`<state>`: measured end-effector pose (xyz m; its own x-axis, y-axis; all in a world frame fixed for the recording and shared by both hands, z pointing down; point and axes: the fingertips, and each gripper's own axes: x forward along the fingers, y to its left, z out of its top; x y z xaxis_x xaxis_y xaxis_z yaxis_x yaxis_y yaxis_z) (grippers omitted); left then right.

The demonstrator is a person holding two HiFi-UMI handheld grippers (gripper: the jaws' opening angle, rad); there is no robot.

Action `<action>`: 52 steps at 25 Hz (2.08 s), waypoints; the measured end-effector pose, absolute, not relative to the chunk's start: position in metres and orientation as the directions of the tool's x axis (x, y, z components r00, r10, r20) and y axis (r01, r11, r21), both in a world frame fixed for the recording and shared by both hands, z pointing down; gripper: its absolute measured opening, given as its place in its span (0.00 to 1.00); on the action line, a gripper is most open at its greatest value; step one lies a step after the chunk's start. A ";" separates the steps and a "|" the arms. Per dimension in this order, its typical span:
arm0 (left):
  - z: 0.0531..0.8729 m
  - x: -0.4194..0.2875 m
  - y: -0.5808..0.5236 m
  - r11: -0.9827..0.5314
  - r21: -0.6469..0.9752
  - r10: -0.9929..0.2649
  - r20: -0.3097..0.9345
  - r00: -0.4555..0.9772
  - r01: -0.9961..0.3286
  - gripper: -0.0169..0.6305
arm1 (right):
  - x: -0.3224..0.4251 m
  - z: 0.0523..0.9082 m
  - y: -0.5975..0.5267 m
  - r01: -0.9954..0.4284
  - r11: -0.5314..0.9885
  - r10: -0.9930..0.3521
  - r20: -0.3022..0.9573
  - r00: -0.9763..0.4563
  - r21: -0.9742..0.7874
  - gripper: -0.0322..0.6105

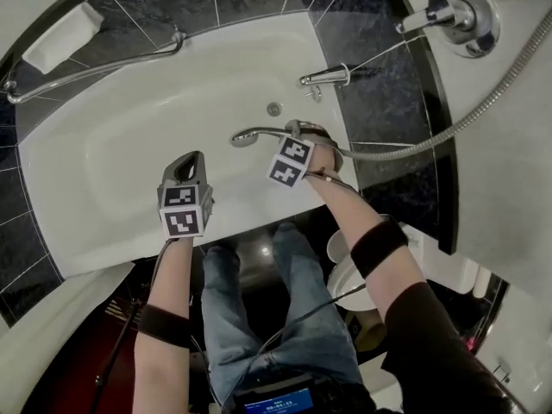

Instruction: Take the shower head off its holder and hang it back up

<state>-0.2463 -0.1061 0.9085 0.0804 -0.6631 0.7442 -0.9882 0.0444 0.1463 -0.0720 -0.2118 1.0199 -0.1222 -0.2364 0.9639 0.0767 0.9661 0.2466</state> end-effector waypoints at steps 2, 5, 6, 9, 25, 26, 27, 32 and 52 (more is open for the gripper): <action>0.932 -0.241 -0.120 0.040 0.156 -0.661 0.745 0.091 -0.987 0.03 | -0.061 1.043 -0.231 0.075 0.964 -0.249 0.964 -0.091 0.256 0.27; 0.967 -0.232 -0.139 0.024 0.165 -0.656 0.746 0.109 -0.986 0.03 | -0.043 1.073 -0.258 0.094 0.957 -0.274 0.961 -0.039 0.276 0.27; 0.978 -0.228 -0.146 0.017 0.169 -0.654 0.747 0.117 -0.986 0.03 | -0.037 1.082 -0.267 0.109 0.953 -0.283 0.959 -0.020 0.284 0.27; 1.011 -0.214 -0.162 0.002 0.186 -0.644 0.752 0.141 -0.983 0.03 | -0.018 1.104 -0.294 0.184 0.932 -0.323 0.946 0.038 0.311 0.27; 1.054 -0.172 -0.194 -0.040 0.234 -0.633 0.746 0.206 -0.971 0.03 | 0.056 1.141 -0.357 0.544 0.782 -0.462 0.869 0.176 0.306 0.32; 1.054 -0.173 -0.194 -0.042 0.232 -0.634 0.745 0.205 -0.972 0.03 | 0.057 1.142 -0.359 0.535 0.783 -0.467 0.868 0.169 0.317 0.38; 1.053 -0.175 -0.194 -0.044 0.230 -0.635 0.745 0.205 -0.972 0.03 | 0.057 1.142 -0.360 0.522 0.789 -0.465 0.869 0.166 0.323 0.46; 1.051 -0.180 -0.191 -0.035 0.222 -0.632 0.750 0.194 -0.974 0.03 | 0.059 1.143 -0.357 0.522 0.798 -0.444 0.879 0.172 0.301 0.58; 0.872 -0.247 -0.121 0.047 0.148 -0.675 0.733 0.078 -0.988 0.03 | -0.043 0.965 -0.272 0.330 0.840 -0.402 0.903 -0.155 0.430 0.55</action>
<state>-0.2472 -0.1211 0.8717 0.0776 -0.6753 0.7335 -0.9879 0.0470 0.1478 -0.0435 -0.2716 0.9648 -0.1545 -0.4016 0.9027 0.3302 0.8401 0.4303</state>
